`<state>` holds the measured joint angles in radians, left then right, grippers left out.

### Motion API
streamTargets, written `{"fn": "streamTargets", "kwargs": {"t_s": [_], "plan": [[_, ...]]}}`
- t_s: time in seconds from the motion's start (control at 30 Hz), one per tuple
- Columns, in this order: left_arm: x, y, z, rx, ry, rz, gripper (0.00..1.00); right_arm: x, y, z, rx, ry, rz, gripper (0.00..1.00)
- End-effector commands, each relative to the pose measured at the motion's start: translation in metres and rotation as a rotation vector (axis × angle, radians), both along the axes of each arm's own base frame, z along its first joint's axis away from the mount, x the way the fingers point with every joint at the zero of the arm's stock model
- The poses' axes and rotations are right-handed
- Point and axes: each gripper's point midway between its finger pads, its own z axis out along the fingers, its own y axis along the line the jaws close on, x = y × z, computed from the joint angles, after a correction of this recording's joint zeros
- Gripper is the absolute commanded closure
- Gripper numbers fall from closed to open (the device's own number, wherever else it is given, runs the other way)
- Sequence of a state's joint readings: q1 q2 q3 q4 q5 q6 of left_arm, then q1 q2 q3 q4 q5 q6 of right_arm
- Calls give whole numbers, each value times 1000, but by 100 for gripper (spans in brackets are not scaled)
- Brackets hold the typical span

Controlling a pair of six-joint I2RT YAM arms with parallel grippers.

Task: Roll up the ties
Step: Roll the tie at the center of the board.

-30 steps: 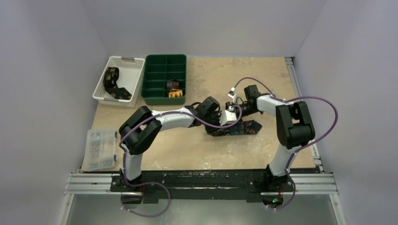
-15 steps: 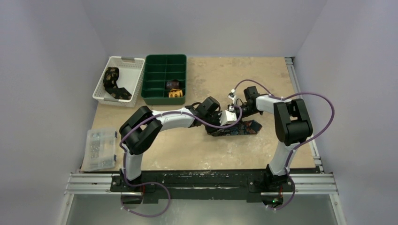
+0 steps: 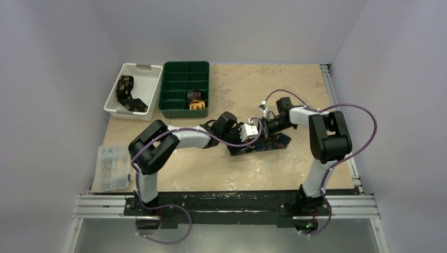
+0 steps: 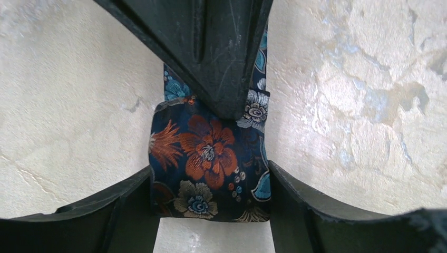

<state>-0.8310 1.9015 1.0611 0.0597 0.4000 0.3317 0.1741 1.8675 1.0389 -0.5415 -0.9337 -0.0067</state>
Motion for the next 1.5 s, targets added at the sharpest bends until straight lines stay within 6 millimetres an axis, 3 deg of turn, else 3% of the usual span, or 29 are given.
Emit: {"fn": "streamTargets", "kwargs": {"t_s": [0.0,0.2,0.37,0.47,0.63,0.77,1.0,1.1,1.17,1.2,1.3,1.47], "plan": [[11,-23,32,-161,-40,8,36,1,-19,-23,-129,-26,3,100],[16,-32,30,-191,-18,23,42,3,-24,-31,-171,-20,-4,100],[12,-35,20,-182,10,3,57,5,-24,-31,-171,-17,3,100],[11,-30,8,-107,8,7,66,5,-16,-16,-98,-22,20,98],[9,-12,-11,37,-9,9,69,10,-9,21,-15,-90,18,61],[-1,-1,-22,114,7,-11,69,5,-6,33,26,-98,40,55],[-3,-5,-25,183,-14,-34,63,15,6,47,102,-96,-4,40],[-3,-6,-26,193,-14,-35,62,19,9,37,82,-53,-32,45],[-4,-7,-25,190,-9,-34,61,18,9,29,60,-36,-30,54],[-4,-6,-24,191,-9,-31,61,17,8,26,53,-30,-26,62],[-3,-7,-21,174,3,-16,53,14,2,15,16,-25,-2,99],[2,-12,-2,27,73,-20,42,9,-20,-11,-74,-9,33,100]]}}
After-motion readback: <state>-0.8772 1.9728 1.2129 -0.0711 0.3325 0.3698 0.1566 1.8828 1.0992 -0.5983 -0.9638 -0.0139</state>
